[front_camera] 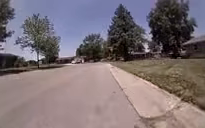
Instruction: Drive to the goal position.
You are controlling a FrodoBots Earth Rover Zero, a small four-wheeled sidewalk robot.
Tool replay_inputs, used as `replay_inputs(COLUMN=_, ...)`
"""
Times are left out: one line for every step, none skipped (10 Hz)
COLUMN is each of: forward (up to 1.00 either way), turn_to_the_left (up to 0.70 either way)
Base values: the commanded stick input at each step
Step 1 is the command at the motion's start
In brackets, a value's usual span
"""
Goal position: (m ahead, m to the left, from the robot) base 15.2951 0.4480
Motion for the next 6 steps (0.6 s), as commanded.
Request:
replay_inputs(forward=0.7, turn_to_the_left=0.0)
replay_inputs(forward=0.7, turn_to_the_left=0.0)
replay_inputs(forward=0.7, turn_to_the_left=0.0)
replay_inputs(forward=0.7, turn_to_the_left=0.0)
replay_inputs(forward=0.7, turn_to_the_left=0.0)
replay_inputs(forward=0.7, turn_to_the_left=0.0)
